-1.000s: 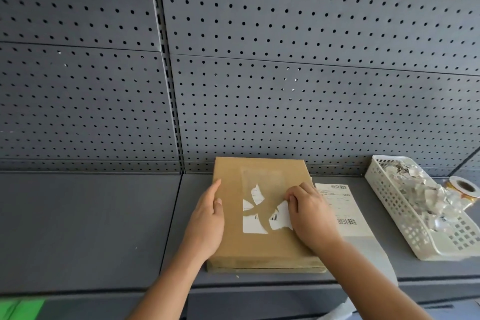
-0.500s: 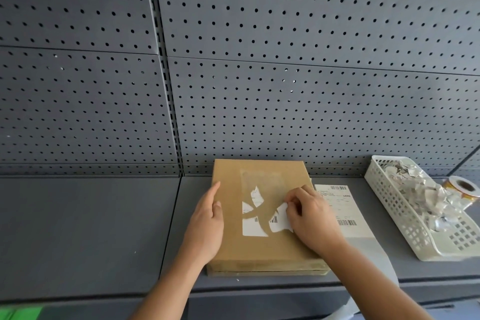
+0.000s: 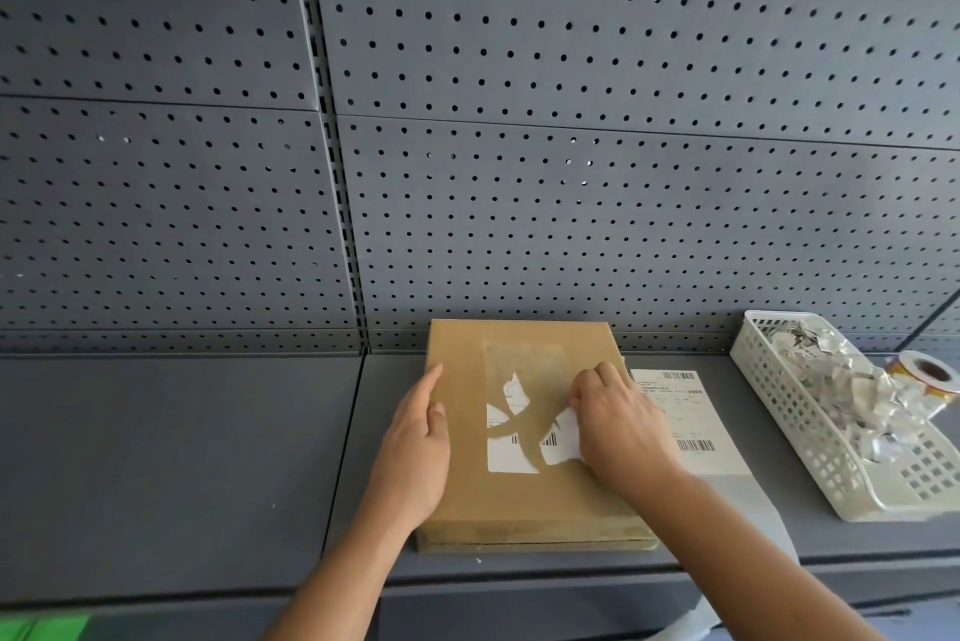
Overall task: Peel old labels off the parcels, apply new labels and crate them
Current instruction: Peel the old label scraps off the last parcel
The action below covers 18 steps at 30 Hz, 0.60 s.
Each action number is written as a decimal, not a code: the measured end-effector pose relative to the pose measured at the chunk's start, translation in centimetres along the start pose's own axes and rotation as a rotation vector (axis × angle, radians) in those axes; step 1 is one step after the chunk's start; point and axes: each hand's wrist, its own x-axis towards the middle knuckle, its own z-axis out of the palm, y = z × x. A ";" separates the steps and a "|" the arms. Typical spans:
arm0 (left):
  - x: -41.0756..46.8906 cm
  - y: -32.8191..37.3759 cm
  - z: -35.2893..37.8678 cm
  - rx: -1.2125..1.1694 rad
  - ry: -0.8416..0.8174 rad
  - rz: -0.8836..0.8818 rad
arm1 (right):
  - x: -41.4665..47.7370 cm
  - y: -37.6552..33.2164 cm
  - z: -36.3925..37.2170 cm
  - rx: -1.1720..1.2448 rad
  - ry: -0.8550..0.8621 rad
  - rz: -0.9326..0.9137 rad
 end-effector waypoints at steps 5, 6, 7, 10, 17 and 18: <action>-0.1 0.3 -0.1 -0.009 -0.005 -0.003 | 0.2 -0.1 -0.3 0.046 -0.072 0.042; -0.1 0.2 -0.1 -0.010 -0.005 -0.002 | 0.2 0.0 -0.3 0.079 -0.085 0.045; -0.1 0.2 -0.1 -0.010 -0.004 -0.001 | 0.2 0.2 -0.4 0.133 -0.101 0.053; 0.0 0.1 -0.2 -0.012 -0.005 -0.003 | 0.0 0.6 -0.8 0.292 -0.093 0.064; 0.0 0.1 -0.1 -0.011 -0.003 -0.002 | -0.3 -0.1 -1.0 0.196 -0.060 0.074; -0.1 0.1 -0.2 -0.011 -0.004 -0.004 | -0.3 -0.2 -1.0 0.188 -0.067 0.076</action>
